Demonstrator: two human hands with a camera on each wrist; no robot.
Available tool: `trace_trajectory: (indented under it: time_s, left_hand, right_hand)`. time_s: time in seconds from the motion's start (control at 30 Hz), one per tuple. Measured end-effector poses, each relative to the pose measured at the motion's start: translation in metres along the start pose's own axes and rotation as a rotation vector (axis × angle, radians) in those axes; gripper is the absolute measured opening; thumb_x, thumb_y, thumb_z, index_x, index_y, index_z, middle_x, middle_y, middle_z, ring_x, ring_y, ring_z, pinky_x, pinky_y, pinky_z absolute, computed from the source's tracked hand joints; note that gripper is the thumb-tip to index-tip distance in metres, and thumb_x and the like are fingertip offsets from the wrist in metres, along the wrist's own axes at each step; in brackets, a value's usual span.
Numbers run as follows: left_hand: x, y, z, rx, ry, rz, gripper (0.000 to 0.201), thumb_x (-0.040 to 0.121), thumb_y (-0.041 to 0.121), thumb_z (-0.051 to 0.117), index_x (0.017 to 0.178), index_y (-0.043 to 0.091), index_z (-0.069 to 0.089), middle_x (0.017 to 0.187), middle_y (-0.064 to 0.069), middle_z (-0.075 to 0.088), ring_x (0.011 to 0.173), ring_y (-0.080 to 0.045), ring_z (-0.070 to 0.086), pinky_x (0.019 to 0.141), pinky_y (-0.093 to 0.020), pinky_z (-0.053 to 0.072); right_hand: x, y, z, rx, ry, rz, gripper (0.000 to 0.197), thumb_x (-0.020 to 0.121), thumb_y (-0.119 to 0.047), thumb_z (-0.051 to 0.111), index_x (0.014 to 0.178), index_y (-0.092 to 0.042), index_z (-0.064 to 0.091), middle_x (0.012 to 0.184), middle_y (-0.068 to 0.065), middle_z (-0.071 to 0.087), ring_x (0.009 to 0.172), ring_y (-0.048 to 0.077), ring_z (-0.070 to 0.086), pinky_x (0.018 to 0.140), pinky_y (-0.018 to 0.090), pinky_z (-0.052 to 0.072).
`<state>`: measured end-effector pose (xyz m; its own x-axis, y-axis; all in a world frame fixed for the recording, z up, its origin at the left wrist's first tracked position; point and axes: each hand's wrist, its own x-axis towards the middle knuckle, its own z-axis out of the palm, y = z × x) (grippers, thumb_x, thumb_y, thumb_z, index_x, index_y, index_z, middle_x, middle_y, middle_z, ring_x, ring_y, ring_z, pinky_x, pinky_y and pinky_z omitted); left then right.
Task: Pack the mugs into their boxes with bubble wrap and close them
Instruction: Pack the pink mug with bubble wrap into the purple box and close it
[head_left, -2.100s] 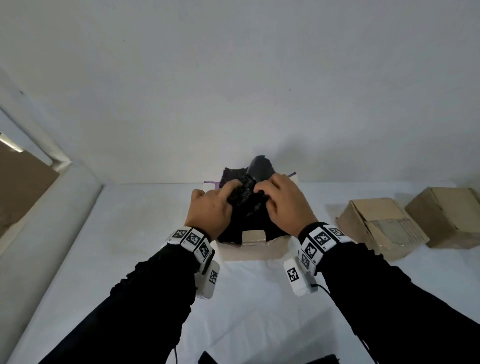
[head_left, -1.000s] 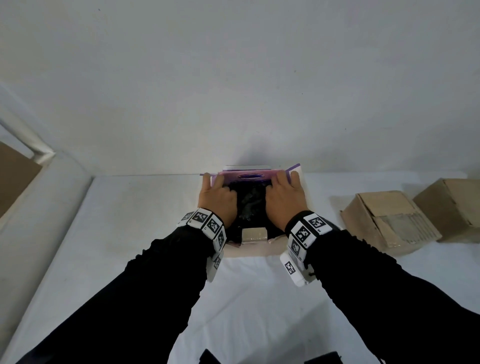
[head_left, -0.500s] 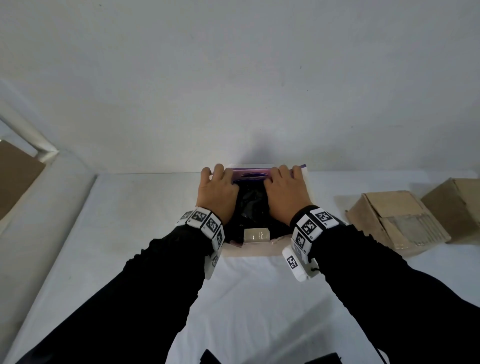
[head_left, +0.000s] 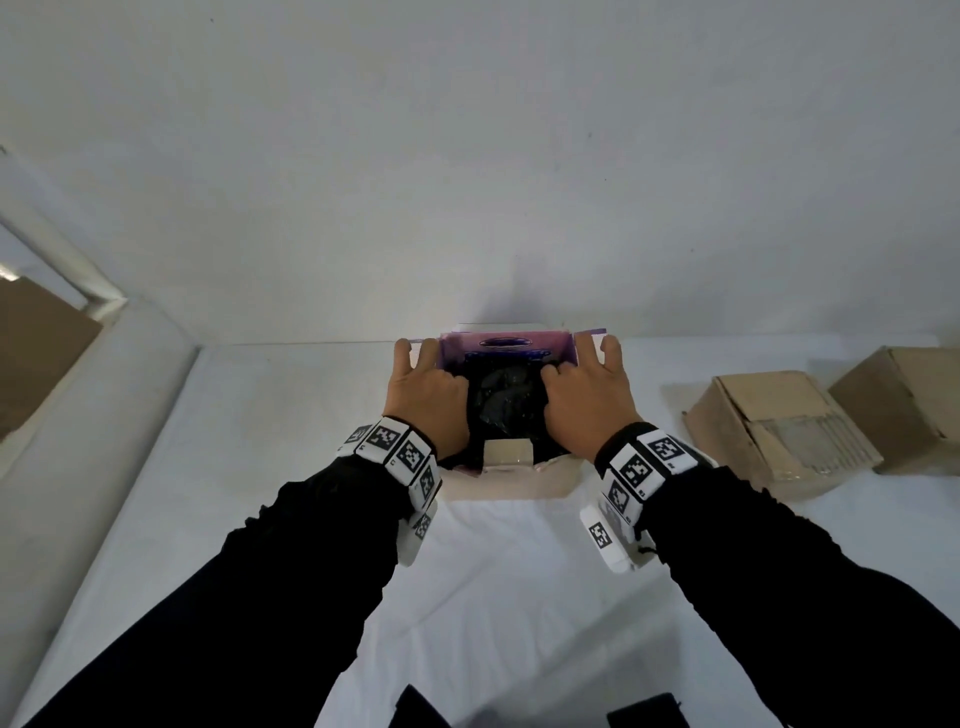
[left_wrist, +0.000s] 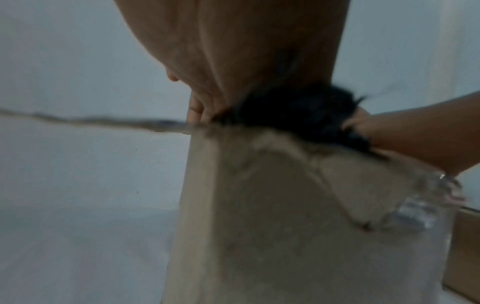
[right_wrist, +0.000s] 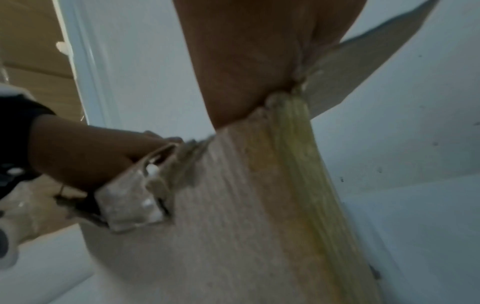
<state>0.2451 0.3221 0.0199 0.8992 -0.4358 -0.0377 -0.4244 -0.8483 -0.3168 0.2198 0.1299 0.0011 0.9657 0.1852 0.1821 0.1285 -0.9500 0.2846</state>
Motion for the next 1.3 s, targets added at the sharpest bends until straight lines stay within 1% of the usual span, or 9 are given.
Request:
trace_trajectory:
  time_s: [0.17,0.3,0.47,0.67,0.83,0.93,1.1,1.23,1.3]
  left_hand:
    - [-0.015,-0.012,-0.005,0.041,0.102,0.044,0.022,0.083,0.037,0.051,0.088,0.023,0.067,0.097,0.004,0.062,0.11,-0.029,0.044,0.097,-0.047,0.02]
    - [-0.039,-0.015,0.01,-0.132,0.316,0.094,0.041,0.092,0.047,0.036,0.072,0.021,0.06,0.071,0.005,0.065,0.096,-0.025,0.054,0.097,-0.049,0.027]
    - [-0.067,-0.018,0.024,-0.156,0.248,0.177,0.049,0.087,0.063,0.038,0.078,0.024,0.067,0.1,0.007,0.057,0.107,-0.022,0.048,0.1,-0.051,0.027]
    - [-0.08,-0.007,0.031,-0.167,0.489,0.246,0.025,0.094,0.041,0.048,0.08,0.022,0.058,0.073,0.007,0.058,0.079,-0.02,0.057,0.09,-0.038,0.036]
    - [-0.093,0.003,0.034,-0.147,0.396,0.185,0.031,0.085,0.052,0.055,0.077,0.026,0.068,0.082,0.008,0.062,0.093,-0.02,0.053,0.095,-0.041,0.033]
    - [-0.096,0.01,0.027,-0.075,0.386,0.077,0.006,0.078,0.025,0.069,0.074,0.029,0.068,0.087,0.003,0.055,0.093,-0.025,0.048,0.093,-0.046,0.032]
    - [-0.099,0.009,0.021,-0.018,0.248,0.039,0.059,0.066,0.001,0.016,0.09,0.027,0.062,0.08,0.012,0.059,0.1,-0.023,0.053,0.101,-0.052,0.023]
    - [-0.101,0.013,0.027,-0.064,0.157,0.005,0.031,0.068,0.009,0.059,0.086,0.033,0.064,0.086,0.016,0.061,0.109,-0.023,0.048,0.104,-0.054,0.017]
    - [-0.098,0.016,0.025,-0.072,0.098,-0.021,0.023,0.074,0.018,0.058,0.091,0.032,0.063,0.092,0.015,0.061,0.116,-0.023,0.044,0.106,-0.055,0.011]
  right_hand:
    - [-0.015,0.014,-0.007,0.123,0.185,-0.109,0.006,0.077,-0.025,0.061,0.075,-0.019,0.059,0.074,-0.003,0.061,0.092,0.026,0.053,0.087,0.044,0.027]
    - [-0.036,0.019,-0.007,0.212,0.154,-0.145,0.041,0.094,-0.047,0.038,0.07,-0.022,0.059,0.067,-0.009,0.062,0.098,0.02,0.052,0.096,0.047,0.025]
    - [-0.057,0.017,-0.01,0.219,0.063,-0.177,0.051,0.088,-0.064,0.039,0.077,-0.021,0.064,0.086,-0.005,0.063,0.105,0.021,0.052,0.095,0.048,0.027]
    - [-0.073,0.012,-0.007,0.238,0.133,-0.308,0.019,0.08,-0.038,0.061,0.088,-0.024,0.051,0.079,-0.01,0.056,0.086,0.019,0.054,0.091,0.04,0.028]
    - [-0.079,0.007,-0.01,0.186,0.066,-0.264,0.015,0.075,-0.024,0.072,0.074,-0.024,0.057,0.065,-0.01,0.058,0.08,0.017,0.056,0.088,0.039,0.027]
    - [-0.084,0.0,-0.014,0.134,0.007,-0.271,0.019,0.071,-0.017,0.074,0.07,-0.022,0.056,0.057,-0.008,0.056,0.071,0.019,0.053,0.082,0.037,0.028]
    - [-0.086,-0.018,-0.031,0.119,-0.135,-0.372,0.012,0.078,-0.014,0.059,0.09,-0.018,0.06,0.066,-0.001,0.061,0.065,0.021,0.053,0.072,0.035,0.026]
    - [-0.07,-0.008,-0.052,0.437,-0.395,-0.363,0.03,0.095,-0.024,0.038,0.109,-0.021,0.064,0.094,0.0,0.068,0.087,0.02,0.06,0.081,0.031,0.037]
    - [-0.052,0.003,-0.06,0.687,-0.397,-0.265,0.032,0.096,-0.018,0.039,0.107,-0.022,0.068,0.1,-0.007,0.066,0.087,0.013,0.061,0.076,0.023,0.044]
